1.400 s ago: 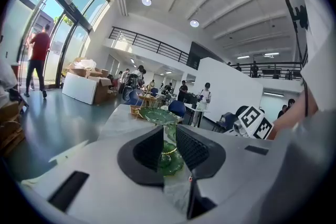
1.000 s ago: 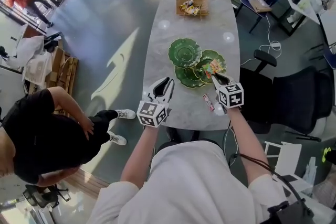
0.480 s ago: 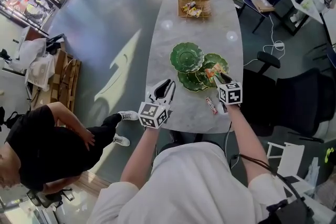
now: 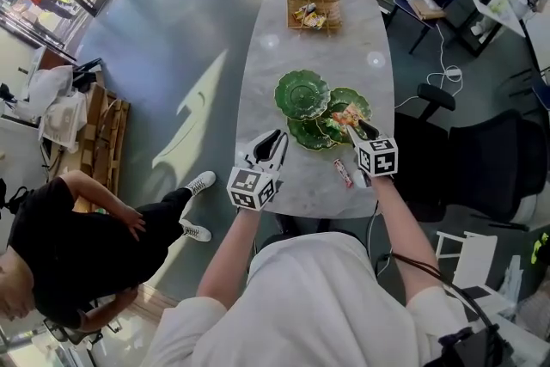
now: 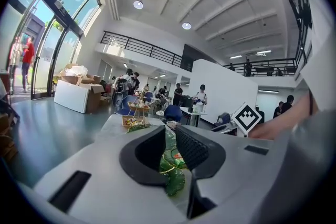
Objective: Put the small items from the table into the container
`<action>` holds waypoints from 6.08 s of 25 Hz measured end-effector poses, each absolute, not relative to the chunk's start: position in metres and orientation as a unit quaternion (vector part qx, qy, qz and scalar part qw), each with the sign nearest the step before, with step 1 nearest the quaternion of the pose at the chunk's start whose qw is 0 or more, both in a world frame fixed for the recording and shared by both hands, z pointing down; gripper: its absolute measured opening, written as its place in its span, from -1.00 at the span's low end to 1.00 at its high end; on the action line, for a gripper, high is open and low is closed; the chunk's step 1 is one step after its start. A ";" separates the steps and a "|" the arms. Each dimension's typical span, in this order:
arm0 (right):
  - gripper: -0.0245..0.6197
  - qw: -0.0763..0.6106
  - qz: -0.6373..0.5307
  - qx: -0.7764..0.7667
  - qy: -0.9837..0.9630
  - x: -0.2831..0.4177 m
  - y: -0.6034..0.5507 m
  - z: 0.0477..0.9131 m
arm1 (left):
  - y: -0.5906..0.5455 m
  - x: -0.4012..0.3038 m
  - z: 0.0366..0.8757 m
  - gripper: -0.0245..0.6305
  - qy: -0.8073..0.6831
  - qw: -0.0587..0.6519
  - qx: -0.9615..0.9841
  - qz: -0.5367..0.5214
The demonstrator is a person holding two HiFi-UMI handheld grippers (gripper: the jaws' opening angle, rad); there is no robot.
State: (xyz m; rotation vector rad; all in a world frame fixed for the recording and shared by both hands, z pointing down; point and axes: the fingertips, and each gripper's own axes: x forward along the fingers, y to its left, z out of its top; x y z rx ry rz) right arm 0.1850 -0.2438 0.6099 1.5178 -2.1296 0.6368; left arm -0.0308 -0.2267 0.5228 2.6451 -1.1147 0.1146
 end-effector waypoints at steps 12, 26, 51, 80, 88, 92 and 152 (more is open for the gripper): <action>-0.76 0.118 0.141 0.528 -0.829 0.150 -0.220 0.517 | -0.219 -0.012 0.501 -0.74 -0.375 0.107 0.920 0.026; -0.89 0.085 0.108 0.518 -0.844 0.145 -0.175 0.478 | -0.192 0.007 0.471 -0.74 -0.351 0.069 0.934 0.020; -0.88 0.127 0.128 0.548 -0.817 0.154 -0.127 0.504 | -0.163 0.019 0.479 -0.86 -0.281 0.080 0.956 0.001; -0.42 0.458 0.306 0.321 -0.770 0.185 -0.106 0.868 | -0.142 0.024 0.631 -0.69 -0.453 0.203 0.866 0.062; -0.42 0.527 0.273 0.334 -0.732 0.178 -0.115 0.891 | -0.147 -0.003 0.648 -0.69 -0.461 0.207 0.860 0.066; -0.56 0.532 0.275 0.327 -0.731 0.170 -0.110 0.892 | -0.144 -0.012 0.649 -0.69 -0.462 0.209 0.859 0.066; -0.51 0.210 0.196 0.501 -0.816 0.192 -0.247 0.581 | -0.219 0.016 0.512 -0.69 -0.409 0.111 0.905 0.031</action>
